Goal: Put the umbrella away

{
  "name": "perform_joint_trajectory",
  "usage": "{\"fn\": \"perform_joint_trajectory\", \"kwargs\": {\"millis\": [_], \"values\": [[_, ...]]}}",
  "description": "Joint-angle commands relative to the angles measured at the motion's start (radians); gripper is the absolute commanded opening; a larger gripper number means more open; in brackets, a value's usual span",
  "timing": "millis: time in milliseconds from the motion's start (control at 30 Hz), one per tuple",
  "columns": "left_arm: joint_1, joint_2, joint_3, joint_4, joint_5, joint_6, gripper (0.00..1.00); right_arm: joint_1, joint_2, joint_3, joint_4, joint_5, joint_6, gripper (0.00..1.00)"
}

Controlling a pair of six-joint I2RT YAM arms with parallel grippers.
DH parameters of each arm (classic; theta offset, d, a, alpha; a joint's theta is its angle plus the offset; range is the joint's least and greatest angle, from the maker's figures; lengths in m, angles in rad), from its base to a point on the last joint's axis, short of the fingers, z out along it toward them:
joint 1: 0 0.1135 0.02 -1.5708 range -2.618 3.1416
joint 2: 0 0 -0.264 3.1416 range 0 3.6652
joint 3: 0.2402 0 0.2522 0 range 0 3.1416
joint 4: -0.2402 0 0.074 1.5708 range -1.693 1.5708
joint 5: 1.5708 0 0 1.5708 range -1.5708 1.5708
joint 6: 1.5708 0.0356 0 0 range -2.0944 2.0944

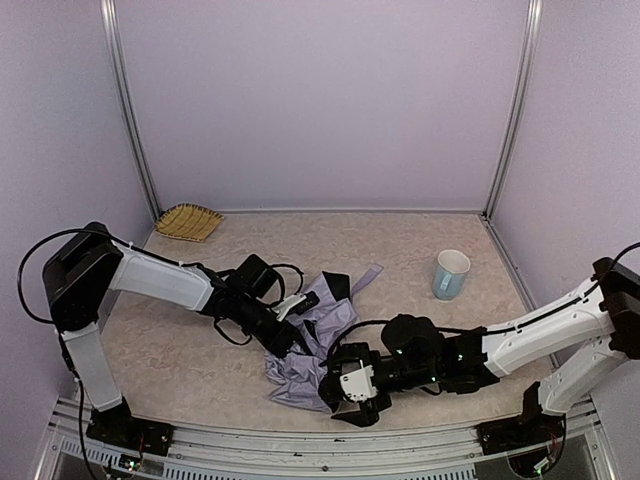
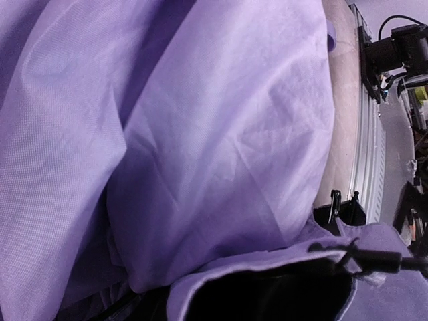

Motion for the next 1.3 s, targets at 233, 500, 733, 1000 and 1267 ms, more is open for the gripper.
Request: {"fn": "perform_joint_trajectory", "kwargs": {"millis": [233,500,733,1000,1267], "values": [[0.045,0.15,0.0,-0.056,0.089,0.077,0.39,-0.091,0.191,0.163,0.116,-0.009,0.085,0.61],[-0.01,0.121,-0.011,-0.055,0.073,0.087,0.39,-0.144,0.135,0.195,0.141,-0.095,0.283,0.0],[-0.114,0.124,0.059,-0.073,0.108,0.143,0.42,-0.274,0.061,0.118,0.137,-0.104,0.536,0.0],[-0.091,0.188,0.086,-0.054,0.126,0.162,0.53,-0.386,0.162,0.029,0.164,-0.073,0.693,0.0],[-0.058,0.061,0.043,0.027,-0.011,0.147,0.71,-0.427,0.369,0.075,0.116,-0.17,0.713,0.0]]}}
